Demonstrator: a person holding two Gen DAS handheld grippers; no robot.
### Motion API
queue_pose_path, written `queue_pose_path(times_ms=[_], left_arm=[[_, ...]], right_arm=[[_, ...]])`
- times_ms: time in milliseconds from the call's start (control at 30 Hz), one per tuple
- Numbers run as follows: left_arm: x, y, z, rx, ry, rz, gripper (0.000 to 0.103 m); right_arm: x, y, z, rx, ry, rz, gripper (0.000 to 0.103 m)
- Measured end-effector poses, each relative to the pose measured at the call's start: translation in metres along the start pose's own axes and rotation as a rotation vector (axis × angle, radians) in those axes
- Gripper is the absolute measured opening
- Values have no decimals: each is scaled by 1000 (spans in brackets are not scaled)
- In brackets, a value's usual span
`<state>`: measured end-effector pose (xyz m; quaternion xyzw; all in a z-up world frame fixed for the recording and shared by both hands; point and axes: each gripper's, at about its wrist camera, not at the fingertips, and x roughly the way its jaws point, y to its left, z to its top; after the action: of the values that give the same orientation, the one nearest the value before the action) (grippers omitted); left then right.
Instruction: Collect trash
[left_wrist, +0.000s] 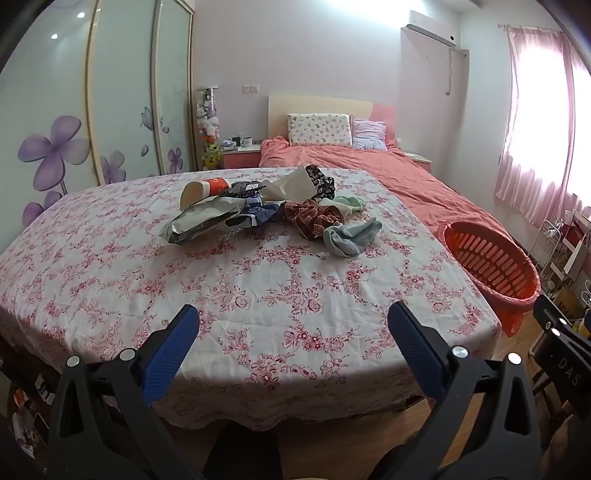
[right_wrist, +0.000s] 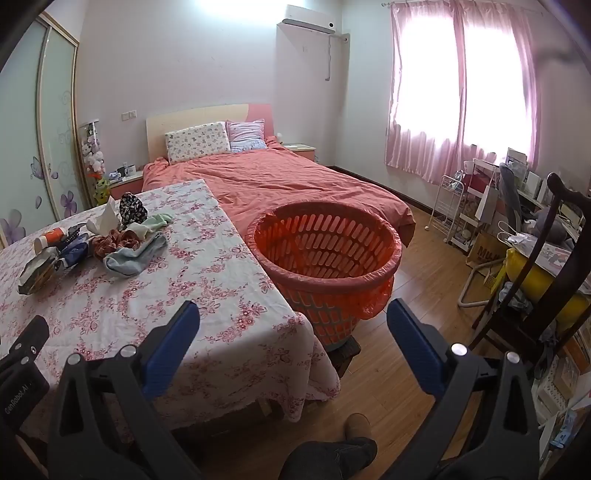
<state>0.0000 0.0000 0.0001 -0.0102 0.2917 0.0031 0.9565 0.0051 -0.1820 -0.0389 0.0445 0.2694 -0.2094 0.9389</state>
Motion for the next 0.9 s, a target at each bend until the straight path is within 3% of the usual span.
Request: queue_pose_path(times_ms=[900], left_arm=[[0,0,0,1,0,1,101]], right_arm=[[-1,2,0,-1,2,1,99]])
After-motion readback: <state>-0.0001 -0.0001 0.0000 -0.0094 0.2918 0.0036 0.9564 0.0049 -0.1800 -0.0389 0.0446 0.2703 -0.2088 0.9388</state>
